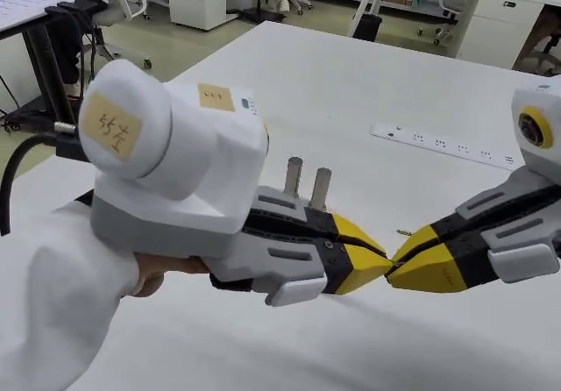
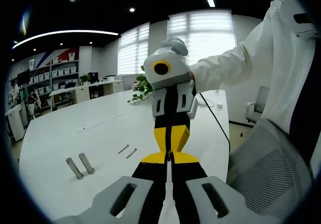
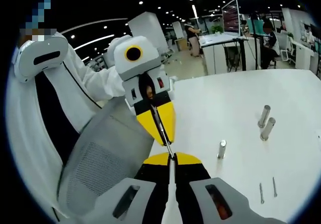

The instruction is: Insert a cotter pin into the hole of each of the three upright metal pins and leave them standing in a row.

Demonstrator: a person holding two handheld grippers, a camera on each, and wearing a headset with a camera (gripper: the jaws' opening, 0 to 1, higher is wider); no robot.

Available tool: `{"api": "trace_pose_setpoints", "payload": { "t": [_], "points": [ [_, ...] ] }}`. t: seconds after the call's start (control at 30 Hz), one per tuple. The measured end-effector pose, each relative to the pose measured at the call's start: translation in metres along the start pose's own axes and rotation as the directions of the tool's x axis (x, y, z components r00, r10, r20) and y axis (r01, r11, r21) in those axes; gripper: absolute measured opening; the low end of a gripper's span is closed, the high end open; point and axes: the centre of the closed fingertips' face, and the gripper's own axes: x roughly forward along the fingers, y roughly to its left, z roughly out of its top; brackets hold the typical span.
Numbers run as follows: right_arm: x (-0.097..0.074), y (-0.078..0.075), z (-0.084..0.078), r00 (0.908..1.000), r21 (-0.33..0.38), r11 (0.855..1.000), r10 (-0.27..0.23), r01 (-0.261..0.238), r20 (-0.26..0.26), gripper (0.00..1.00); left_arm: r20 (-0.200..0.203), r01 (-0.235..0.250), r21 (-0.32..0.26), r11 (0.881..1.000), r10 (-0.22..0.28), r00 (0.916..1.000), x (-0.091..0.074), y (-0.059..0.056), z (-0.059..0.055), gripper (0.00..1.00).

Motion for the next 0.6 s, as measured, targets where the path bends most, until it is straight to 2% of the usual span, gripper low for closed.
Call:
{"api": "trace_pose_setpoints", "payload": {
  "t": [0.17,0.27,0.5,0.6],
  "points": [
    [0.0002,0.0001,0.0029,0.9996,-0.04,0.999,-0.024,0.025,0.015,0.0,0.011,-0.006,-0.012,1.0,0.007,0.9999,-0.0018,0.0022,0.0012,0.0],
    [0.0004,0.0008,0.0047,0.9994,-0.081,0.996,-0.034,0.035,0.006,0.0,0.016,-0.008,-0.012,1.0,0.008,0.9998,-0.0026,0.0032,0.0018,0.0],
    [0.0012,-0.0005,0.0069,0.9995,-0.064,0.998,-0.024,0.025,0.023,0.0,0.024,0.002,-0.008,1.0,-0.002,0.9997,-0.0051,0.0034,0.0028,0.0],
    [0.0026,-0.0025,0.0073,0.9991,-0.054,0.998,-0.034,0.035,0.024,0.0,0.024,-0.004,0.026,1.0,0.004,0.9997,-0.0055,0.0064,0.0017,0.0]
  ]
}}
